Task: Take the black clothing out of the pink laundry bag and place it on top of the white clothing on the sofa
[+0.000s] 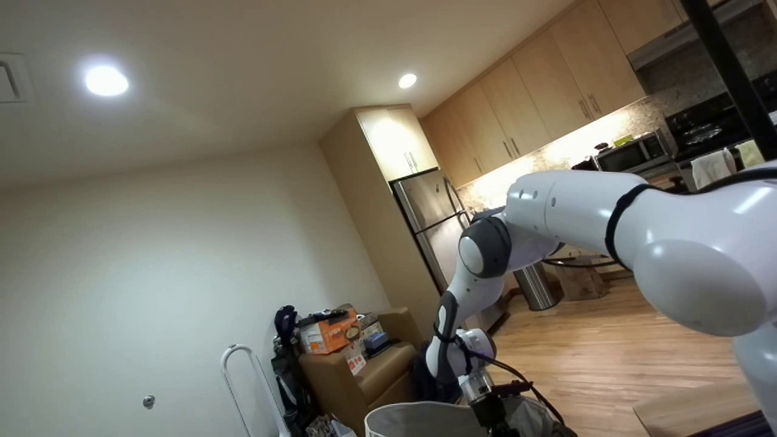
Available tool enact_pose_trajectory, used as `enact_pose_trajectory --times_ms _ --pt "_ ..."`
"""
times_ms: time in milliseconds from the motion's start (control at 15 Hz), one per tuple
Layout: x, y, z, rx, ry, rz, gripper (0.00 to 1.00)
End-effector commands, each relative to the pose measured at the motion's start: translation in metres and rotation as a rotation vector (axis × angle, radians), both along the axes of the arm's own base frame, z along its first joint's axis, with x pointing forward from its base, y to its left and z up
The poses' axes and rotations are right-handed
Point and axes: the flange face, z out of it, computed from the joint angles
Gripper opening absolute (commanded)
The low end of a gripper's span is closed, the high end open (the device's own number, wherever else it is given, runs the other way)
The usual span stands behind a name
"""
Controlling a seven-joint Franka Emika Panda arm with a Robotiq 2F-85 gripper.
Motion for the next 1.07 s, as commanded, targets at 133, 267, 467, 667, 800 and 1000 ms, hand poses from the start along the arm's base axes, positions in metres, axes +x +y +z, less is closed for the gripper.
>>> enact_pose_trajectory --times_ms 133,267,467,667,800,1000 --pt "0.012 -0.021 0.040 -0.033 0.024 -0.085 0.02" --pt "0.020 -0.032 0.076 -0.063 -0.023 -0.127 0.04" --pt "0.045 -0.034 0.143 -0.129 -0.100 -0.126 0.04" --pt "0.072 -0.016 0.212 -0.160 -0.196 -0.052 0.04" --pt "0.079 -0.027 0.198 -0.168 -0.184 -0.052 0.06" --pt "0.090 -0.010 0.237 -0.184 -0.210 -0.021 0.06"
